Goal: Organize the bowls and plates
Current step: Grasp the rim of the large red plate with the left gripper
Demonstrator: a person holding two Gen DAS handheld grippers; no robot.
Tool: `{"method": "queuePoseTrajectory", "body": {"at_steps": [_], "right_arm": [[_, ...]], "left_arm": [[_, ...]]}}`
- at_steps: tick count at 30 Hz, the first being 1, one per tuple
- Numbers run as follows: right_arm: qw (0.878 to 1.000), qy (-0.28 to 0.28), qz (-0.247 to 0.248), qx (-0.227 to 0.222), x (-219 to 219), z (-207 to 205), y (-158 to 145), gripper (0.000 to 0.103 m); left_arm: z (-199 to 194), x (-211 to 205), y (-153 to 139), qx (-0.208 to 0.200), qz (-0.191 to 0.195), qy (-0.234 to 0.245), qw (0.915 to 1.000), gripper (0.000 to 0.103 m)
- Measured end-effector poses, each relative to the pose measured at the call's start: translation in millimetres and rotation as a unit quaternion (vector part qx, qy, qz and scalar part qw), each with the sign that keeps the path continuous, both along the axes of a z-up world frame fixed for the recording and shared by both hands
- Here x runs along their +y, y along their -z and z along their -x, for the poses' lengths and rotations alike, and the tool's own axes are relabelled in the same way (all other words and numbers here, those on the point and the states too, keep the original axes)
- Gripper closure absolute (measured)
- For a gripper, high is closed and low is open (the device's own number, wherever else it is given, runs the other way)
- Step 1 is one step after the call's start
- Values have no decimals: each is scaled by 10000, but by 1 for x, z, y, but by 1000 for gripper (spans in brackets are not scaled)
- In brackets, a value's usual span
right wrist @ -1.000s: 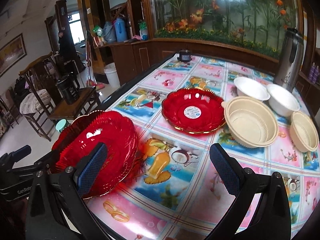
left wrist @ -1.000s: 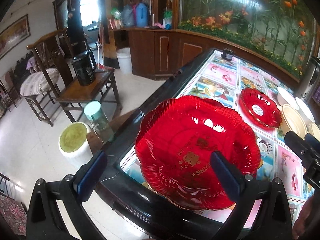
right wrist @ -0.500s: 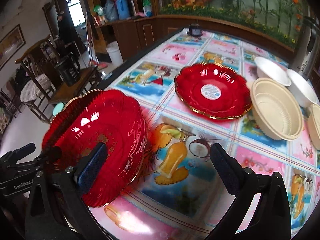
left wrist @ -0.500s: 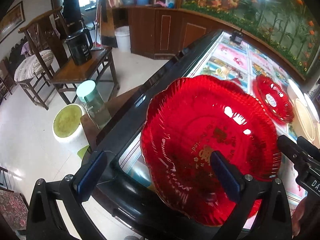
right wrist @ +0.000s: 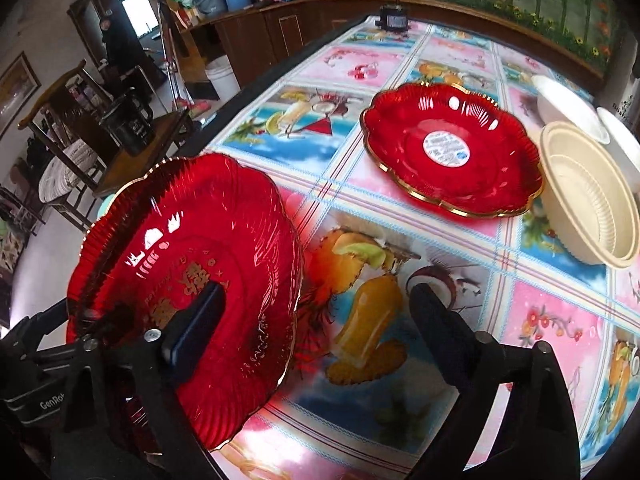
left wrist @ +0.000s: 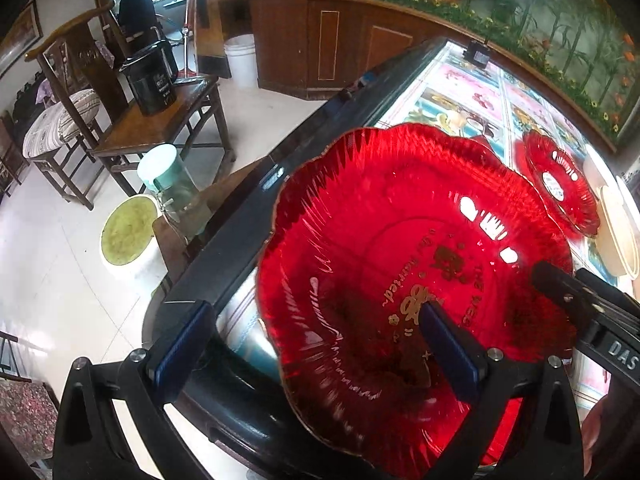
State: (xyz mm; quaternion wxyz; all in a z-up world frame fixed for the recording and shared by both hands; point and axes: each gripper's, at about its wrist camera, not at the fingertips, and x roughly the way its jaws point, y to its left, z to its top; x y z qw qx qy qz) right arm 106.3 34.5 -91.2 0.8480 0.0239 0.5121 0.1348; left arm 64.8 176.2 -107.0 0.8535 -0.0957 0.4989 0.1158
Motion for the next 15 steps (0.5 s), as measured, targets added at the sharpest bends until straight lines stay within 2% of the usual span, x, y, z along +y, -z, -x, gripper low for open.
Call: {"method": "queuePoseTrajectory", "body": {"at_steps": [4,5,7,10,12,15], "right_arm": [[9998,-14,-28,212,1,-4,9,22],[9997,-9,-22,248,2,-4,11,27],[9998,-1,16,214,3,-4,12,31],[9998,-3,25,185,4,-3,11,48],[9998,-21,-72,188,3,-2,11,61],[9996,-33,-186,197,2,-1,11,72]], "left_arm": [[0,-1,1,40,7,53,10000,15],[-1,-2,2,54,17,54,10000,18],[-2,-2,4,105,80,89,9999,34],[-3,-5,7,99,85,207,9997,49],[-3,-7,5,69,72,243,9997,54],[-3,-10,4,13,39,283,9996,61]]}}
